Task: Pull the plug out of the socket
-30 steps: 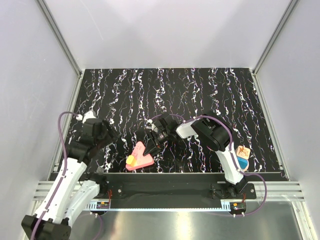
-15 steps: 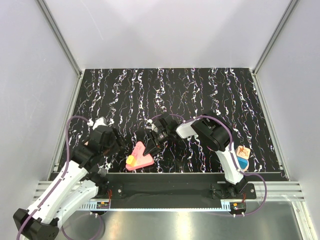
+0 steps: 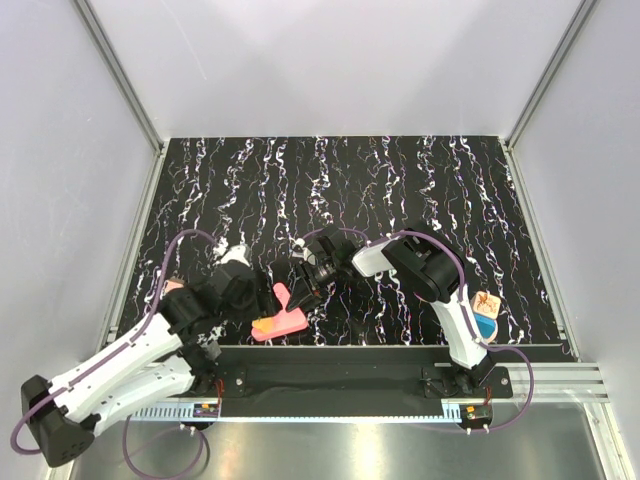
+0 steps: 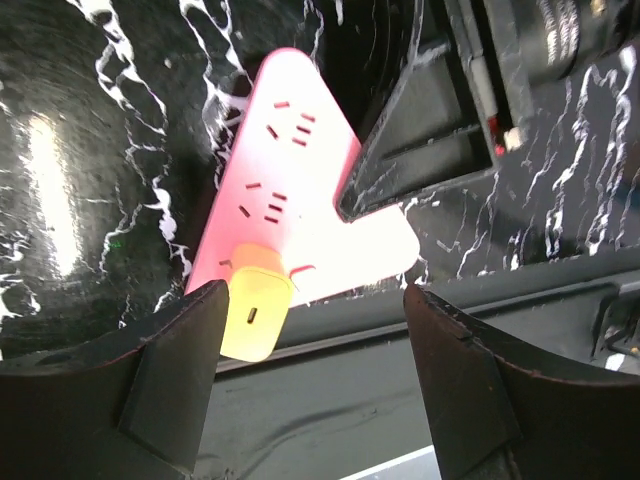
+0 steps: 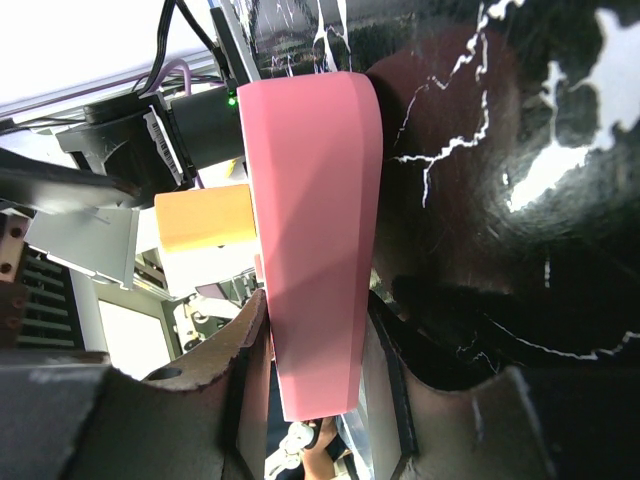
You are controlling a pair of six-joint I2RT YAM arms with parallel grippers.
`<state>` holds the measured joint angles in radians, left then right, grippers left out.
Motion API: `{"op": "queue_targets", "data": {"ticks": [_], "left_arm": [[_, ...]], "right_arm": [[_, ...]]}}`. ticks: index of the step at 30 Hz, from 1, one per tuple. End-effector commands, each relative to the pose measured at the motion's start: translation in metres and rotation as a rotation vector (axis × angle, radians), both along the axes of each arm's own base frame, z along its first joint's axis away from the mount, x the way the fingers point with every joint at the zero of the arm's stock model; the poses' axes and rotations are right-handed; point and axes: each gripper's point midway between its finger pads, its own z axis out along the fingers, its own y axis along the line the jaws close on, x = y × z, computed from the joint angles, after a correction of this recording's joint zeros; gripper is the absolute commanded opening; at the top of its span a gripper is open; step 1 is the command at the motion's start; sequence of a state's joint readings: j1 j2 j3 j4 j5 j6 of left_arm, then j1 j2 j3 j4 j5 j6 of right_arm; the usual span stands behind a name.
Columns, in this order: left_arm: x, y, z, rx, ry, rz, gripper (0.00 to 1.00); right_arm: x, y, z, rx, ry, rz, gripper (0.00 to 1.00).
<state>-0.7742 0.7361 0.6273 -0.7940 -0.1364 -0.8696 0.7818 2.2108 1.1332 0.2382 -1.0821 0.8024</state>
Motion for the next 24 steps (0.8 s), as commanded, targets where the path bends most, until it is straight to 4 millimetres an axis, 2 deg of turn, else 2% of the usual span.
{"op": "queue_targets", "data": {"ticks": [1, 3, 6, 9, 16, 19, 24], "left_arm": [[-0.006, -0.009, -0.016, 0.038, 0.036, -0.020, 0.73], [-0.008, -0.010, -0.021, 0.068, 0.047, -0.022, 0.73], [-0.006, -0.014, -0.016, 0.088, 0.017, -0.014, 0.72], [-0.001, -0.008, -0.013, 0.114, -0.003, 0.025, 0.72], [-0.009, 0.032, -0.008, 0.164, -0.029, 0.160, 0.72], [-0.011, 0.027, -0.009, 0.149, -0.016, 0.139, 0.72], [-0.019, 0.015, -0.026, 0.125, 0.039, 0.083, 0.68]], "right_arm": [[-0.008, -0.022, -0.074, -0.278, 0.028, -0.093, 0.00], [-0.008, -0.022, -0.073, -0.274, 0.030, -0.091, 0.00], [-0.008, -0.021, -0.072, -0.271, 0.027, -0.092, 0.00], [-0.008, -0.021, -0.071, -0.268, 0.030, -0.089, 0.00], [-0.009, -0.021, -0.072, -0.266, 0.029, -0.085, 0.00], [-0.010, -0.022, -0.074, -0.267, 0.035, -0.082, 0.00], [-0.009, -0.021, -0.075, -0.262, 0.038, -0.084, 0.00]]}}
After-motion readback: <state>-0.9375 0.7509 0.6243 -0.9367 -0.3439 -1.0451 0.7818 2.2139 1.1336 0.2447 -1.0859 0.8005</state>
